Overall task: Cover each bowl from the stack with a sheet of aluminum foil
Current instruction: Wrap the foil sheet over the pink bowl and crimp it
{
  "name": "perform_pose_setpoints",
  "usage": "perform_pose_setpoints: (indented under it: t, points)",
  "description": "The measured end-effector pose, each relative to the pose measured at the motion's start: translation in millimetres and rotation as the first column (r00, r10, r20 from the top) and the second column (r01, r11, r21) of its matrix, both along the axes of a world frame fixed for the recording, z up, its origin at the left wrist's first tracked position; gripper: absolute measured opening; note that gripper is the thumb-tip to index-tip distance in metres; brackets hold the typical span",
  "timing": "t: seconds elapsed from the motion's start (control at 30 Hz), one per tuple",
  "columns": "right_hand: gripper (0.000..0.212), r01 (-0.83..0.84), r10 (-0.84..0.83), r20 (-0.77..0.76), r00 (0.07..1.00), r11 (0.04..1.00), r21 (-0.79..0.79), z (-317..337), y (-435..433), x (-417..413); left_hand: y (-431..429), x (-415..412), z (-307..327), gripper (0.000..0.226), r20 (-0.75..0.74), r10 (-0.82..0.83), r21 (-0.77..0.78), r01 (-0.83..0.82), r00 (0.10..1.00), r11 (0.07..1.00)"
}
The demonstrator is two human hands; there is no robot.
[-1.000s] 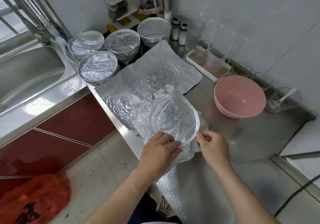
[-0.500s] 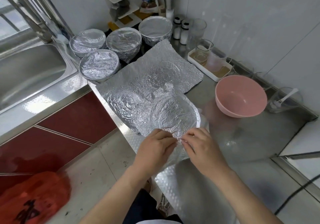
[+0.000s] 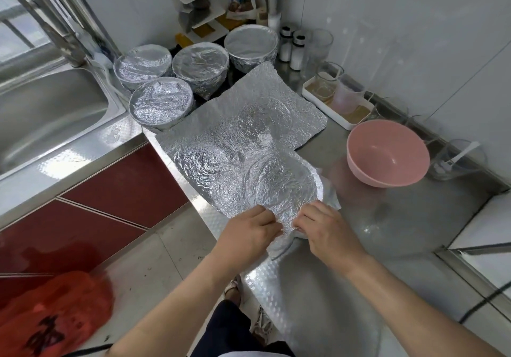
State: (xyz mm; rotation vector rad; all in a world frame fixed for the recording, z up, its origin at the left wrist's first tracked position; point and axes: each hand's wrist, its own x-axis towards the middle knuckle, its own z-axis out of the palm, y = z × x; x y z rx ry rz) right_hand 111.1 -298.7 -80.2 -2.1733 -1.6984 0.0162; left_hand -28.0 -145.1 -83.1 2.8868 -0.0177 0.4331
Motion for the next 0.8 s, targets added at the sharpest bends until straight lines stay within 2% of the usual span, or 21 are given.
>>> perform_pose_setpoints:
  t: [0.07,0.2,0.23,0.3,0.37,0.43,0.5,0.57,0.6,0.67,0.73,0.8]
  points:
    - [0.015,-0.018,0.018,0.011,1.0,1.0,0.004,2,-1,7,-3,4,-1,0.011,-0.001,-0.011,0.041,0.011,1.0,0.999]
    - [0.02,0.007,-0.008,-0.024,1.0,0.999,-0.037,7,-4,23,-16,14,2,0.01,-0.009,0.017,0.003,-0.017,1.0,1.0]
    - [0.021,0.015,-0.017,-0.041,0.999,0.999,-0.047,9,-4,25,-18,13,4,0.006,-0.002,0.03,-0.038,-0.03,1.0,0.999]
    - [0.022,0.039,-0.043,-0.108,0.993,0.998,-0.042,15,-8,27,-18,6,10,0.021,0.014,0.169,-0.192,-0.163,0.986,0.968]
    - [0.022,0.072,-0.073,-0.175,0.982,0.997,-0.012,19,-10,25,-6,-2,17,0.026,-0.016,0.438,-0.359,-0.414,0.899,0.836]
    - [0.019,0.088,-0.086,-0.203,0.975,0.996,0.001,21,-10,22,14,-9,18,0.024,-0.135,0.677,-0.501,-0.64,0.723,0.583]
    - [0.015,0.093,-0.09,-0.228,0.97,0.996,0.005,18,-10,17,34,-12,18,0.029,-0.293,0.766,-0.669,-0.695,0.573,0.264]
    - [0.01,0.092,-0.088,-0.237,0.967,0.996,0.004,14,-8,14,47,-10,19,0.036,-0.428,0.729,-0.787,-0.616,0.535,-0.01]
    - [0.008,0.083,-0.083,-0.243,0.966,0.996,-0.007,12,-9,13,52,-9,18,0.038,-0.467,0.696,-0.807,-0.584,0.545,-0.084]
    - [0.01,0.066,-0.072,-0.254,0.964,0.997,-0.034,8,-8,13,59,-9,12,0.033,-0.503,0.628,-0.826,-0.543,0.593,-0.149]
    - [0.015,0.056,-0.068,-0.255,0.964,0.997,-0.052,7,-8,13,65,-9,5,0.021,-0.492,0.602,-0.85,-0.495,0.629,-0.179]
    - [0.015,0.048,-0.062,-0.251,0.966,0.997,-0.059,6,-8,14,69,-12,-3,0.02,-0.457,0.608,-0.872,-0.46,0.649,-0.165]
